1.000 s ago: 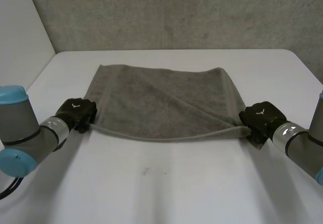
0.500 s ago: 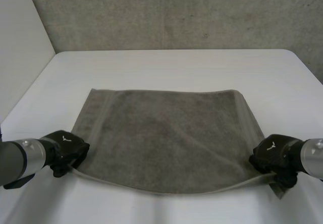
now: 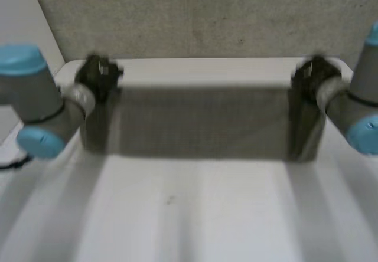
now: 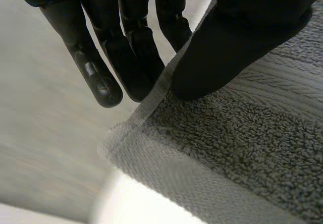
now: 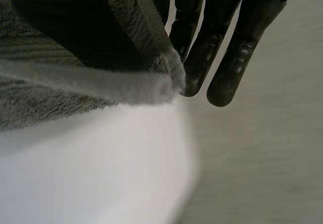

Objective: Fold the laundry

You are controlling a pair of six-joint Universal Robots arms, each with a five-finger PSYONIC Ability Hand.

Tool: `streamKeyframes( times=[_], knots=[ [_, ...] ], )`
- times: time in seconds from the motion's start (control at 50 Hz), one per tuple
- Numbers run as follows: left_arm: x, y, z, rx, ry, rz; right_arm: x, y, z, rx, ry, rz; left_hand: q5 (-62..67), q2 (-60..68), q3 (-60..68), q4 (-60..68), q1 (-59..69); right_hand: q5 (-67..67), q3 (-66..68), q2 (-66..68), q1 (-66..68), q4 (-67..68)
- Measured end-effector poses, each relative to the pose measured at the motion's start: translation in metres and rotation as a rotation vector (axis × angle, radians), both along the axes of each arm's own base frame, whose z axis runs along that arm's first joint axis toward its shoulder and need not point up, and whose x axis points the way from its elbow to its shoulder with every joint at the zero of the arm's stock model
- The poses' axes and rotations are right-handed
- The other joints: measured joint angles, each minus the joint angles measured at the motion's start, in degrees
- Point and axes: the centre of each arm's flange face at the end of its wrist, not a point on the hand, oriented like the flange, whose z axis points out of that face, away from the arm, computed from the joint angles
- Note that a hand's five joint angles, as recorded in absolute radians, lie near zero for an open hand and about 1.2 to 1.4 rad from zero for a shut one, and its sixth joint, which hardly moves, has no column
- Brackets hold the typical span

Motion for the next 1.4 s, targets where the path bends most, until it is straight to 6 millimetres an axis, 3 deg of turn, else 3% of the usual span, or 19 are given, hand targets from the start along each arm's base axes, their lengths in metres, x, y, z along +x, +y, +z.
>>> streamKeyframes(
  times=[0.1,0.12,0.14,0.18,0.24,0.32,0.4,0.42,0.52,0.6,0.64,0.76,0.82,0.98,1.02,1.12,1.34,1.38,1.4],
  knots=[
    [-0.017,-0.026,0.076,-0.290,0.162,-0.008,0.021,-0.025,0.076,-0.427,-0.131,0.021,0.02,0.00,0.00,0.00,0.33,0.00,0.00,0.00,0.00,0.00],
    [-0.019,-0.028,0.109,-0.395,0.251,-0.018,0.029,-0.023,0.108,-0.591,-0.186,0.042,0.03,0.00,0.00,0.00,0.33,0.00,0.00,0.00,0.00,0.00],
    [-0.019,-0.028,0.109,-0.395,0.251,-0.018,0.029,-0.023,0.108,-0.591,-0.186,0.042,0.03,0.00,0.00,0.00,0.33,0.00,0.00,0.00,0.00,0.00],
    [-0.018,-0.024,0.155,-0.526,0.389,-0.040,0.037,-0.011,0.147,-0.787,-0.257,0.081,0.02,0.00,0.00,0.00,0.40,0.00,0.00,0.00,0.00,0.00],
    [-0.015,-0.018,0.179,-0.581,0.484,-0.058,0.041,0.000,0.162,-0.868,-0.291,0.112,0.03,0.00,0.00,0.00,0.53,0.05,0.00,0.00,0.01,0.00],
    [-0.009,-0.011,0.180,-0.558,0.549,-0.064,0.041,0.007,0.152,-0.836,-0.297,0.138,0.03,0.00,0.00,0.00,0.54,0.09,0.00,0.00,0.29,0.00],
    [-0.003,-0.008,0.146,-0.444,0.544,-0.041,0.039,0.010,0.111,-0.672,-0.276,0.148,0.03,0.00,0.00,0.00,0.54,0.11,0.00,0.00,0.29,0.00],
    [0.000,-0.007,0.121,-0.368,0.523,-0.023,0.037,0.012,0.088,-0.581,-0.266,0.151,0.03,0.00,0.00,0.00,0.54,0.12,0.00,0.00,0.29,0.01],
    [0.006,0.002,0.059,-0.194,0.461,0.004,0.034,0.022,0.032,-0.362,-0.242,0.170,0.03,0.00,0.00,0.00,0.54,0.12,0.00,0.00,0.29,0.01],
    [0.008,0.012,0.019,-0.082,0.419,0.005,0.032,0.029,0.002,-0.248,-0.232,0.189,0.03,0.00,0.00,0.00,0.54,0.12,0.00,0.00,0.29,0.01],
    [0.013,0.030,-0.033,0.060,0.369,-0.002,0.028,0.043,-0.046,-0.081,-0.217,0.225,0.03,0.00,0.00,0.00,0.54,0.13,0.00,0.00,0.29,0.02],
    [0.019,0.054,-0.078,0.198,0.326,-0.003,0.022,0.064,-0.095,0.100,-0.207,0.261,0.03,0.01,0.00,0.00,0.54,0.13,0.00,0.00,0.29,0.02],
    [0.026,0.060,-0.080,0.217,0.320,0.011,0.016,0.071,-0.106,0.171,-0.234,0.249,0.03,0.01,0.00,0.00,0.54,0.14,0.00,0.00,0.29,0.02],
    [0.040,0.062,-0.058,0.177,0.334,0.040,-0.006,0.064,-0.096,0.319,-0.471,0.116,0.03,0.01,0.00,0.01,0.54,-1.64,-3.08,-2.55,-0.46,-3.12],
    [0.044,0.062,-0.052,0.165,0.341,0.048,-0.021,0.053,-0.090,0.387,-0.650,0.016,0.03,0.01,0.00,0.00,0.54,-18.10,-19.96,-19.34,-13.41,-20.28],
    [0.048,0.061,-0.049,0.157,0.347,0.059,-0.036,0.040,-0.090,0.450,-0.844,-0.092,0.03,0.01,0.00,0.01,0.54,-23.49,-24.92,-24.00,-16.91,-25.43],
    [0.053,0.058,-0.052,0.164,0.347,0.073,-0.053,0.029,-0.100,0.466,-0.855,-0.159,0.31,0.01,0.01,0.01,0.54,-29.27,-30.06,-28.28,-21.18,-30.52],
    [0.054,0.057,-0.053,0.166,0.347,0.074,-0.053,0.030,-0.103,0.483,-0.836,-0.167,0.31,0.01,0.00,0.01,0.54,-26.50,-27.07,-26.29,-19.32,-27.70],
    [0.054,0.057,-0.053,0.167,0.346,0.075,-0.054,0.031,-0.105,0.505,-0.816,-0.175,0.31,0.01,0.00,0.01,0.54,-15.27,-15.13,-14.26,-8.87,-15.47]
  ],
)
